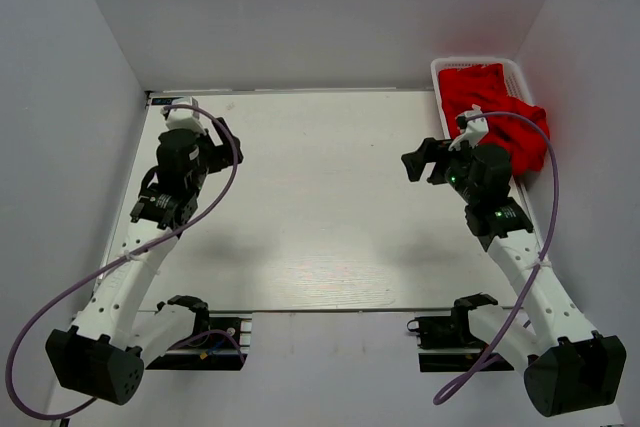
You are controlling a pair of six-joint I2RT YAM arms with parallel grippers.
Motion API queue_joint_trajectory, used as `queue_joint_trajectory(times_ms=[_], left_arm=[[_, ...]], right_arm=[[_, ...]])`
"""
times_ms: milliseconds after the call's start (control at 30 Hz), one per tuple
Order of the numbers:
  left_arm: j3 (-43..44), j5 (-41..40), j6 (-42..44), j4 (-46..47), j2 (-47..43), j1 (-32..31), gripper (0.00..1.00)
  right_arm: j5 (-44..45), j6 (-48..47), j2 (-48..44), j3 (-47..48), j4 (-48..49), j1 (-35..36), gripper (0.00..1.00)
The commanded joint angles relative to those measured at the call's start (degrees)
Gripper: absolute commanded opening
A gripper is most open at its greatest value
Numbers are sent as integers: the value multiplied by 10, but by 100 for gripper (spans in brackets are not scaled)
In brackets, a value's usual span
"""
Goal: Fold and stack the t-shirts
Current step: Grab crumpled tshirt from bin with the right arm
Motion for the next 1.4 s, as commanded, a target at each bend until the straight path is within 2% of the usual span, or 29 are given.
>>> queue_joint_trajectory(times_ms=[0, 200, 400, 500, 567, 700, 733, 767, 833, 967, 1133, 1233, 1367], left_arm=[[11, -31, -14, -24, -24, 3, 100], [25, -53, -14, -54, 0, 3, 100], [32, -47, -14, -59, 19, 3, 100], [32, -47, -8, -54, 26, 3, 100], [32, -47, -1, -40, 31, 3, 100], [19, -30, 18, -6, 37, 3, 100], [18, -23, 25, -1, 37, 3, 100], [18, -23, 30, -1, 44, 3, 100], [31, -28, 30, -10, 62, 3, 100], [96, -28, 38, -58, 114, 3, 100], [118, -7, 65, -72, 152, 3, 100], [112, 14, 65, -53, 152, 3, 100], [101, 26, 65, -33, 152, 3, 100]], right_arm=[[-26, 6, -3, 24, -7, -1, 90], [-32, 1, 6, 16, 3, -1, 90], [32, 10, 49, 47, -5, -1, 90], [180, 36, 87, 86, -34, -4, 90], [231, 49, 133, 133, -50, -10, 90], [225, 6, 229, 241, -117, -25, 90], [233, 17, 266, 261, -130, -27, 90], [266, 14, 280, 324, -158, -38, 90], [293, 15, 334, 362, -208, -52, 90], [292, 12, 445, 497, -287, -106, 90], [278, -27, 543, 650, -398, -171, 90], [270, -56, 587, 694, -434, -203, 90], [257, -66, 616, 695, -437, -239, 90]])
